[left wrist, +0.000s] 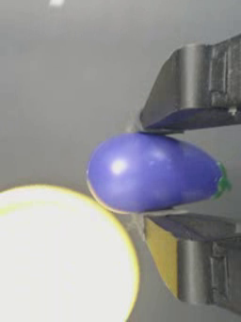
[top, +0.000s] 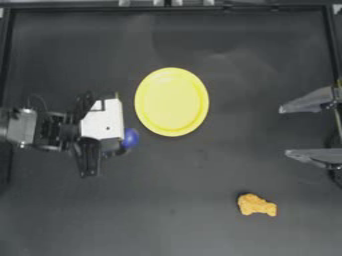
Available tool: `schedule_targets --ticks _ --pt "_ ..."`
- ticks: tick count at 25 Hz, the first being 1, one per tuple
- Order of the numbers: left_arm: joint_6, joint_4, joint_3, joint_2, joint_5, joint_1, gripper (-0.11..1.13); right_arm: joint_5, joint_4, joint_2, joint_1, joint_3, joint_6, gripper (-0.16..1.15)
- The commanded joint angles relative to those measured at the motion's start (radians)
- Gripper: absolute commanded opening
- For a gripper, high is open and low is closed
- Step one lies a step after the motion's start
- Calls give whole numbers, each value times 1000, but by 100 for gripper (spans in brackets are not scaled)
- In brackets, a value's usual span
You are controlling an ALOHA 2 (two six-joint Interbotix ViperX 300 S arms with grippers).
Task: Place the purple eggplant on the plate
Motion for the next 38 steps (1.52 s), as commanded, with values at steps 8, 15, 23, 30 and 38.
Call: schedule_targets --ticks 8,15,23,30,38 --pt "199 -17 -193 175 -43 141 33 -23 3 17 0 -11 0 99" --pt "261 -46 -253 278 -87 218 33 -40 2 23 0 -6 -2 99" --pt "351 -135 -291 360 -120 293 32 -66 6 23 0 9 -2 99" --pt "479 -258 -359 456 -112 325 32 -66 6 23 -14 14 -2 99" --pt "609 -403 -399 523 -98 344 32 -66 12 23 -17 21 -2 99"
